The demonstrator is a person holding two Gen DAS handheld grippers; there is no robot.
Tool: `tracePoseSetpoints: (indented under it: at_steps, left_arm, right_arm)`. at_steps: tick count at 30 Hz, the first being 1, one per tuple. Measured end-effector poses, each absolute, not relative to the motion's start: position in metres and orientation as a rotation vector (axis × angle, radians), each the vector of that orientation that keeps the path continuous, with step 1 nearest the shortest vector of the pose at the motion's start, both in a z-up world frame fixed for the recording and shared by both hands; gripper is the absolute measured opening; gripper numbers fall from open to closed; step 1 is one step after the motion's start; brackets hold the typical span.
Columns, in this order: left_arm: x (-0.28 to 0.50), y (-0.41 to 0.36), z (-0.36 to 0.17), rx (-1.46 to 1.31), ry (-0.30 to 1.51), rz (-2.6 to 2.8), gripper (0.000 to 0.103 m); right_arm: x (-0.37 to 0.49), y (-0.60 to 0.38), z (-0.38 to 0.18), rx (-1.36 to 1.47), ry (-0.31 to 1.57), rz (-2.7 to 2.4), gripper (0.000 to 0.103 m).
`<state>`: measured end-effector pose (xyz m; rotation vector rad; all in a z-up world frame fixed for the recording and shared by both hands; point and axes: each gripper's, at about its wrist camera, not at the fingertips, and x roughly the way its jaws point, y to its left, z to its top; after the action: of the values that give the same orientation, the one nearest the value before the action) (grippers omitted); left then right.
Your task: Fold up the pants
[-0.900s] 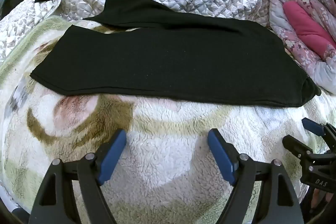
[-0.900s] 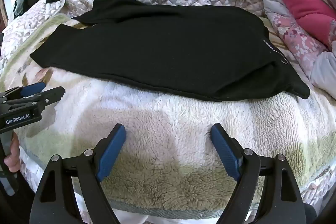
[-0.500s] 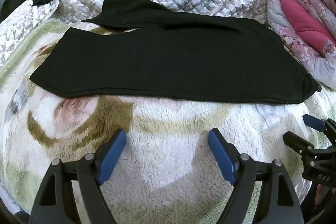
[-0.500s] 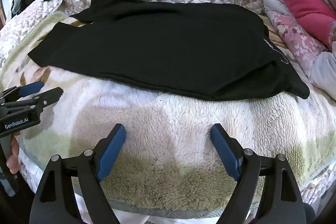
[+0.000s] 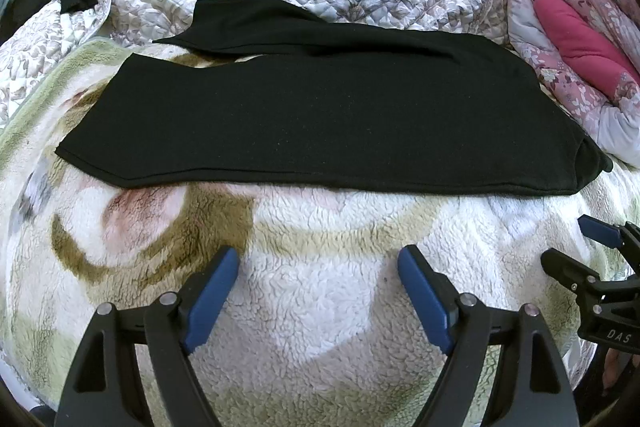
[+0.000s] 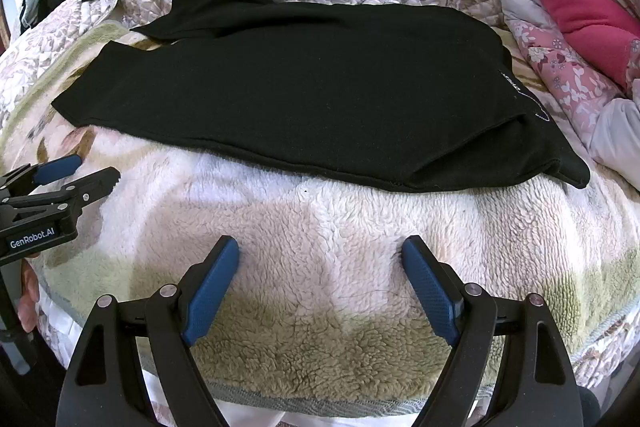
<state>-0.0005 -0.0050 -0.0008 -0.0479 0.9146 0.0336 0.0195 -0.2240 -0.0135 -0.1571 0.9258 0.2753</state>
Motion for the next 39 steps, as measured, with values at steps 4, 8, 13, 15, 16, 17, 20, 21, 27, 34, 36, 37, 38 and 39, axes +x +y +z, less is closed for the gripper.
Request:
tracePoseSetpoints:
  at_steps: [4, 8, 13, 15, 16, 17, 20, 21, 27, 34, 36, 37, 38, 39]
  left_arm:
    - [-0.0003, -0.0051, -0.0001, -0.045, 0.914, 0.033, 0.085]
    - [-0.0003, -0.0069, -0.0001, -0.044, 0.913, 0.032, 0.085]
    - [-0.0003, -0.0081, 0.0002, -0.038, 0.91, 0.033, 0.085]
    - [-0.0003, -0.0073, 0.0004, -0.039, 0.911, 0.032, 0.085]
    - [-0.0001, -0.0075, 0.0005, -0.039, 0.911, 0.033, 0.085]
    - [-0.0004, -0.0073, 0.0004, -0.04, 0.911, 0.032, 0.085]
    - [-0.0003, -0.0078, 0.0004, -0.04, 0.91, 0.033, 0.085]
    - [-0.0005, -0.0075, 0.0003, -0.04, 0.91, 0.033, 0.086]
    - [0.0, -0.0081, 0.0005, -0.038, 0.91, 0.033, 0.086]
    - [0.0007, -0.0098, 0.0015, -0.03, 0.911, 0.033, 0.086]
    - [0.0006, -0.0093, 0.0015, -0.029, 0.911, 0.033, 0.086]
    - [0.0004, -0.0095, 0.0014, -0.029, 0.91, 0.033, 0.086]
    - [0.0005, -0.0095, 0.0015, -0.029, 0.91, 0.033, 0.086]
    - [0.0002, -0.0097, 0.0013, -0.029, 0.91, 0.033, 0.086]
  right_arm:
    - [0.0193, -0.2238, -0.0131, -0.158, 0.927, 0.274, 0.084]
    - [0.0197, -0.2243, -0.0136, -0.159, 0.927, 0.273, 0.084]
    - [0.0193, -0.2246, -0.0138, -0.159, 0.927, 0.272, 0.084]
    - [0.0194, -0.2245, -0.014, -0.16, 0.927, 0.272, 0.084]
    - [0.0194, -0.2246, -0.0139, -0.16, 0.927, 0.272, 0.084]
    - [0.0194, -0.2246, -0.0139, -0.159, 0.927, 0.272, 0.084]
    - [0.0198, -0.2245, -0.0141, -0.16, 0.927, 0.272, 0.084]
    - [0.0196, -0.2245, -0.0141, -0.16, 0.927, 0.272, 0.084]
    - [0.0197, -0.2244, -0.0138, -0.161, 0.927, 0.272, 0.084]
    - [0.0195, -0.2242, -0.0135, -0.162, 0.926, 0.271, 0.084]
    - [0.0198, -0.2241, -0.0137, -0.162, 0.927, 0.271, 0.084]
    - [0.0195, -0.2242, -0.0135, -0.162, 0.926, 0.271, 0.084]
    - [0.0196, -0.2241, -0.0138, -0.162, 0.926, 0.271, 0.084]
    - [0.0196, -0.2241, -0.0136, -0.162, 0.926, 0.271, 0.084]
